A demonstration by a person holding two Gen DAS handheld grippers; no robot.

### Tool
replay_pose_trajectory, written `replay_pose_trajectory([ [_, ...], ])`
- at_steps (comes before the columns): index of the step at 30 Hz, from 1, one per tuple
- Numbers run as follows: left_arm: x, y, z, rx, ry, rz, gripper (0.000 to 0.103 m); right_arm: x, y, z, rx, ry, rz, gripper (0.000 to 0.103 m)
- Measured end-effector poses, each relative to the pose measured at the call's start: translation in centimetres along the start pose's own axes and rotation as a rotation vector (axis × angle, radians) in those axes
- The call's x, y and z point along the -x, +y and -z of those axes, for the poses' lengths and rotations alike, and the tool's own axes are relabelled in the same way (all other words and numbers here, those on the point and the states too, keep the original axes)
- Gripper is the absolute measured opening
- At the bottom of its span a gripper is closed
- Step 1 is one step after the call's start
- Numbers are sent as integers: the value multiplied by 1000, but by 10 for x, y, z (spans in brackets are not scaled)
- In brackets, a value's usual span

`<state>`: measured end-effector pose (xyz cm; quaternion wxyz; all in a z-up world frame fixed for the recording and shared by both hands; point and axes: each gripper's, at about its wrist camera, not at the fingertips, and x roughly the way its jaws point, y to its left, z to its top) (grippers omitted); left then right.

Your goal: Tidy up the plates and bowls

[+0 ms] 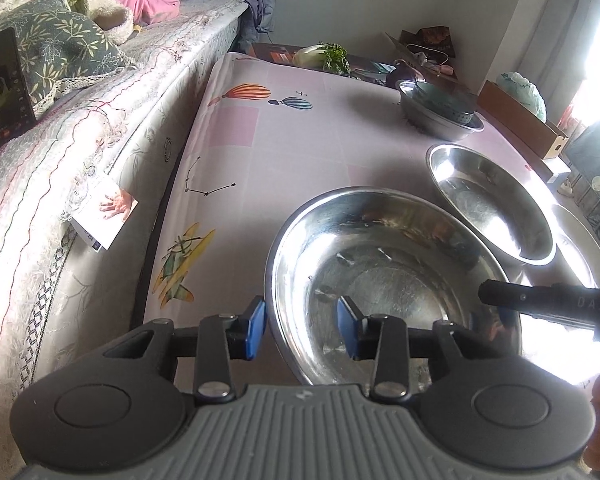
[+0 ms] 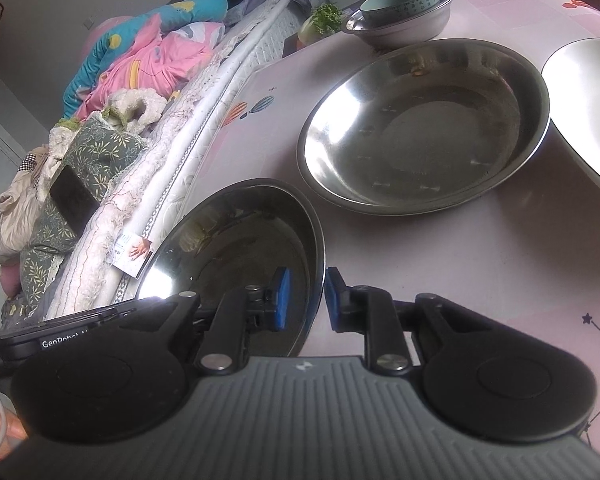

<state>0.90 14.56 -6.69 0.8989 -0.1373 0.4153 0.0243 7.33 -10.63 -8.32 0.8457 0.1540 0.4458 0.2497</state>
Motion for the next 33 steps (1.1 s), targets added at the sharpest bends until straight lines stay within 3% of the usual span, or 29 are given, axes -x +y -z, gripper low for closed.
replay_pose_trajectory([
  [6, 7, 2, 2, 29, 19, 49, 38, 6, -6, 3, -17, 7, -9, 20],
  [12, 10, -11, 13, -18, 42, 84, 38, 18, -16, 6, -40, -11, 3, 20],
  [22, -5, -18, 11, -52, 57, 39, 39, 13, -23, 9, -48, -13, 23, 20],
  [33, -9, -22, 10, -64, 54, 44, 38, 9, -16, 9, -25, -7, 20, 20],
])
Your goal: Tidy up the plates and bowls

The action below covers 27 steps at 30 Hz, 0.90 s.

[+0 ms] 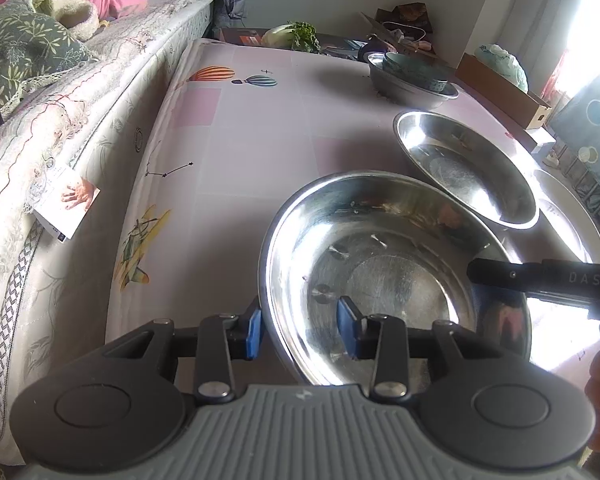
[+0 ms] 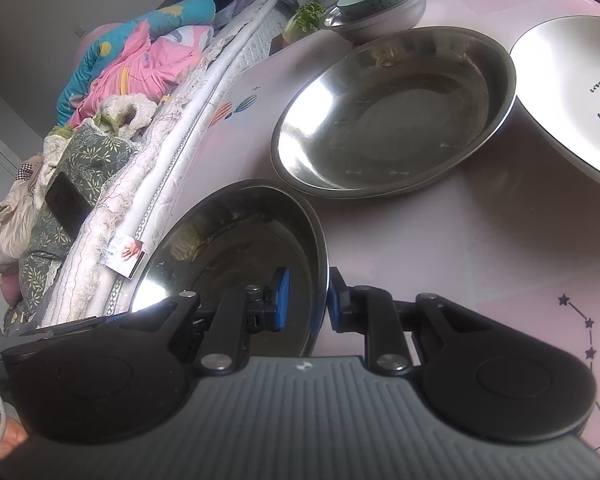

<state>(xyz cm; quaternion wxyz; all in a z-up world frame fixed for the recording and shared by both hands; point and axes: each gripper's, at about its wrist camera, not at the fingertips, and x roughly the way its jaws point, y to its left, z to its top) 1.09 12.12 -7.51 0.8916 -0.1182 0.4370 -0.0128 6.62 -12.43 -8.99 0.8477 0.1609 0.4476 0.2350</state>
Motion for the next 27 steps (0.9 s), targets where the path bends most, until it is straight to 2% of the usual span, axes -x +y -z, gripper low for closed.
replay_pose_trajectory([
  [3, 0, -2, 2, -10, 6, 2, 38, 1, -1, 0, -1, -4, 2, 20],
  [8, -4, -9, 1, -50, 2, -52, 38, 1, 2, 1, 37, -14, 35, 19],
  [11, -6, -13, 1, -71, -4, -74, 38, 1, 1, 1, 35, -11, 26, 19],
  [17, -3, -19, 4, -91, 3, -56, 38, 5, -4, 1, 21, -16, 33, 20],
  [27, -8, -26, 4, -118, 9, -103, 38, 5, -1, 3, 44, -20, 44, 20],
])
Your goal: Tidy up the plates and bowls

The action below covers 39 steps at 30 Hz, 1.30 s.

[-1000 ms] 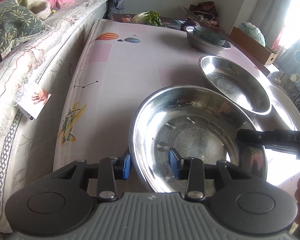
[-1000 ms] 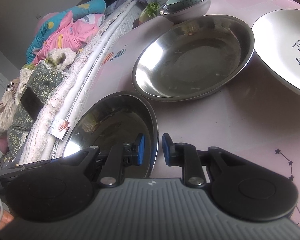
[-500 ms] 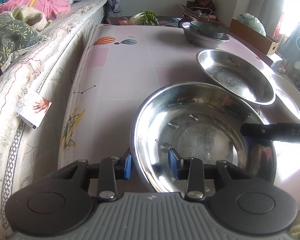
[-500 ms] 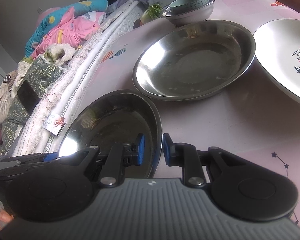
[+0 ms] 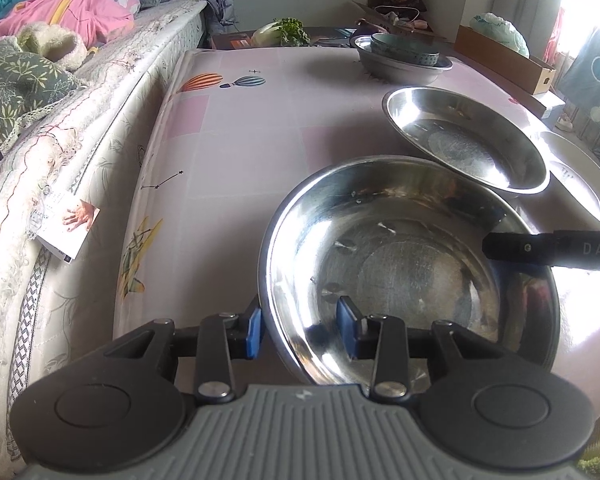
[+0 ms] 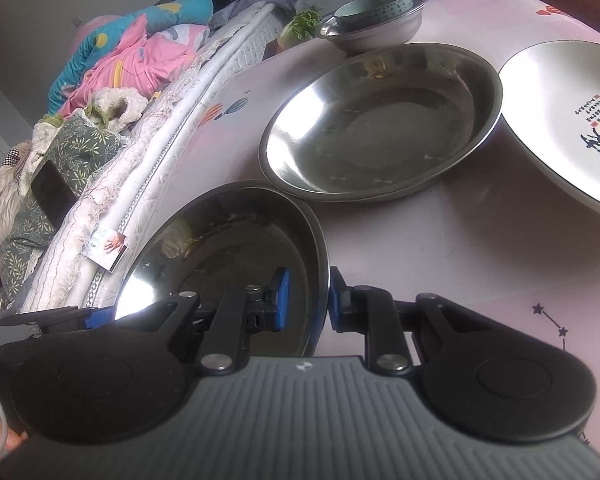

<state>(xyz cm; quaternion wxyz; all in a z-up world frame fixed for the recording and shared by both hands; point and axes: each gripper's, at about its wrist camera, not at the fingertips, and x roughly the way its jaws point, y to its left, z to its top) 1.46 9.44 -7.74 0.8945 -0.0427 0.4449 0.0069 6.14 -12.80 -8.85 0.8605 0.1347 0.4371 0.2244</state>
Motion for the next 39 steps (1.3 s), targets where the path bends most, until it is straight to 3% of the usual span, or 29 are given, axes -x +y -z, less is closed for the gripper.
replay_pose_trajectory([
  [39, 8, 0, 5, 28, -36, -8, 38, 2, -9, -1, -35, 5, -35, 20],
])
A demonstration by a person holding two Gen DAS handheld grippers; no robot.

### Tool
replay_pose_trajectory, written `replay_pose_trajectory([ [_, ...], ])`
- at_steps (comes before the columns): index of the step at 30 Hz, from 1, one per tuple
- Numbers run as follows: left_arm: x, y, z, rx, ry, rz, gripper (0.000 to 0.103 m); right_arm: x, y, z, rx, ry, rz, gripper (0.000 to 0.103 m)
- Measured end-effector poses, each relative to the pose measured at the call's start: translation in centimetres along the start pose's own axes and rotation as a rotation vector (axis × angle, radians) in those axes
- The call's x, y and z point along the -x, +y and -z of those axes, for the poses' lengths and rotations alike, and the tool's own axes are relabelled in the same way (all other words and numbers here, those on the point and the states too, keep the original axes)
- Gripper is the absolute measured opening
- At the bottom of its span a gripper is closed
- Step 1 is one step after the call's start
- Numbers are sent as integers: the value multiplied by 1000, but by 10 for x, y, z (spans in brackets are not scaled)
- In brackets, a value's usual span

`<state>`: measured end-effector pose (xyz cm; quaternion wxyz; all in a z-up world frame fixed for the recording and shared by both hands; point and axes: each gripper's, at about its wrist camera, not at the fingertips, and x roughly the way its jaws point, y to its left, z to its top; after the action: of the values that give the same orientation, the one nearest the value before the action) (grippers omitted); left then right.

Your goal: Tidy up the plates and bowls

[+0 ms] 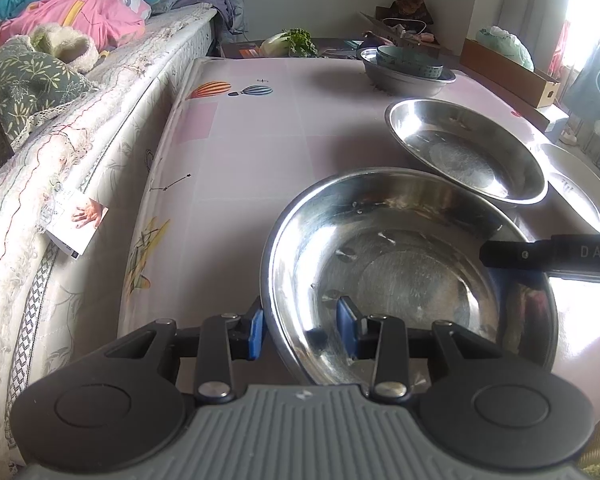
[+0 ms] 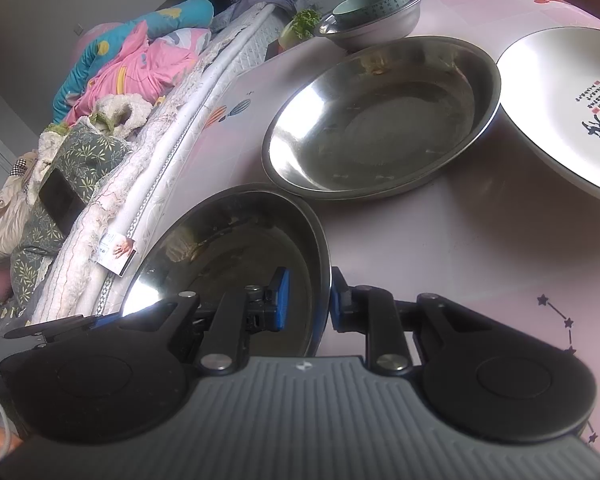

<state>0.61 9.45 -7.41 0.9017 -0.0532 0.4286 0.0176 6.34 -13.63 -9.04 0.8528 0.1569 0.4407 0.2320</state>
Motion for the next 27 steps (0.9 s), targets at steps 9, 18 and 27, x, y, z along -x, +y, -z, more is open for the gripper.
replay_pose_trajectory([
  [9, 4, 1, 1, 7, -13, 5, 38, 4, 4, 1, 11, -8, -4, 20],
  [18, 5, 2, 1, 10, -16, 7, 38, 4, 4, 1, 15, -9, -4, 20],
  [27, 8, 3, 2, 15, -25, 6, 38, 5, 6, 1, 17, -9, -4, 20],
])
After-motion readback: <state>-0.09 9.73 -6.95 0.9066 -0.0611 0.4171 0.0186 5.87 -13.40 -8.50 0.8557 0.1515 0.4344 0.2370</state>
